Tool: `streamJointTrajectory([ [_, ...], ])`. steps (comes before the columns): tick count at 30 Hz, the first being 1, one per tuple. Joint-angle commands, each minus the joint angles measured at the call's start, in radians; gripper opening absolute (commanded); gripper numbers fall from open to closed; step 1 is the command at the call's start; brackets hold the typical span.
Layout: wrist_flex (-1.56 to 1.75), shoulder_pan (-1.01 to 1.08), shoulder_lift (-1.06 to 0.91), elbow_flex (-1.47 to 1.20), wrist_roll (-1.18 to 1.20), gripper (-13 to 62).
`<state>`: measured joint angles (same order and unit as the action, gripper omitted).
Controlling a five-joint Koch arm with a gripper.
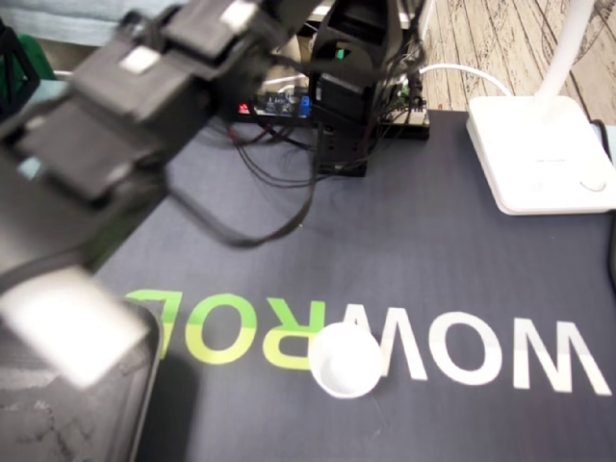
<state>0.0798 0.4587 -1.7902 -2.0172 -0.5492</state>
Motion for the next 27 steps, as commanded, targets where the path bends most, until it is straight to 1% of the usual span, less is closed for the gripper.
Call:
streamJointTrajectory([
  [1, 0.078, -0.037, -0.086, 0.000, -0.126, 6.0],
  [8, 0.080, -0.178, -0.247, -0.160, -0.344, 6.0],
  [12, 0.083, -0.302, -0.337, -0.291, -0.526, 6.0],
  [16, 0.176, -0.417, -0.383, -0.428, -0.715, 6.0],
  [19, 0.233, -0.465, -0.376, -0.480, -0.874, 6.0],
  [21, 0.304, -0.477, -0.322, -0.494, -0.962, 6.0],
  [25, 0.568, -0.485, -0.160, -0.500, -1.034, 6.0],
  [27, 0.606, -0.489, -0.123, -0.497, -1.043, 6.0],
])
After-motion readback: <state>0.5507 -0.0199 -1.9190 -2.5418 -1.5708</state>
